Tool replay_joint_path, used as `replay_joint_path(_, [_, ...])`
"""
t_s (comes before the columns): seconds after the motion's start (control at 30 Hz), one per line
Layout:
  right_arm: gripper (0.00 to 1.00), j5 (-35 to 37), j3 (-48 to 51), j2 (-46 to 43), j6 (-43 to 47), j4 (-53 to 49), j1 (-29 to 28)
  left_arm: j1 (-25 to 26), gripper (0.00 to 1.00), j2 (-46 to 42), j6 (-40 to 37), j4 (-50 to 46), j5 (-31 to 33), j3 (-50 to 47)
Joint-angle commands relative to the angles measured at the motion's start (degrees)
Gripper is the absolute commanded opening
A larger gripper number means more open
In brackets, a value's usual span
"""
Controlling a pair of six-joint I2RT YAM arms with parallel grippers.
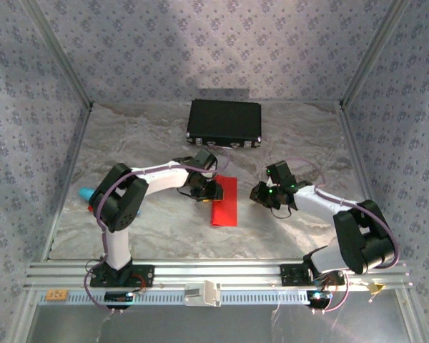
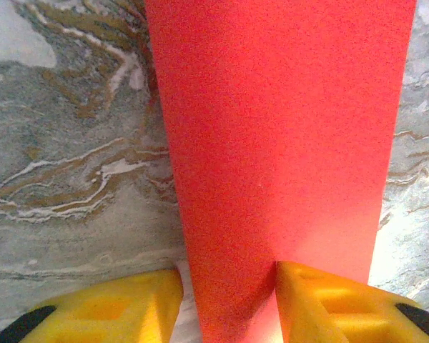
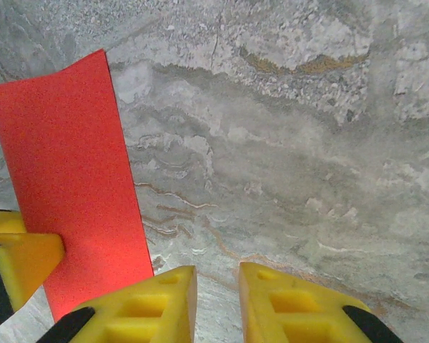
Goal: Fold a paper plane with a square sheet of paper (pick it up from the middle)
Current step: Hold the square sheet of paper at the center of the table.
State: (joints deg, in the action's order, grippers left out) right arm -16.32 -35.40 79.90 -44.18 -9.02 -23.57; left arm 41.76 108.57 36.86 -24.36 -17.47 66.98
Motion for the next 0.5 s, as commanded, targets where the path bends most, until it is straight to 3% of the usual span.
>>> replay_joint_path(0.0, [0.24, -0.8, 0.3, -1.0, -0.7, -0.4, 0.3, 0.1, 0.43, 5.0, -1.3, 0.8, 6.6, -1.3])
replay_joint_path(0.47, [0.23, -1.9, 1.0, -1.1, -0.9, 0.9, 0.0, 0.1, 0.4, 3.7, -0.3, 1.9, 7.6, -2.7])
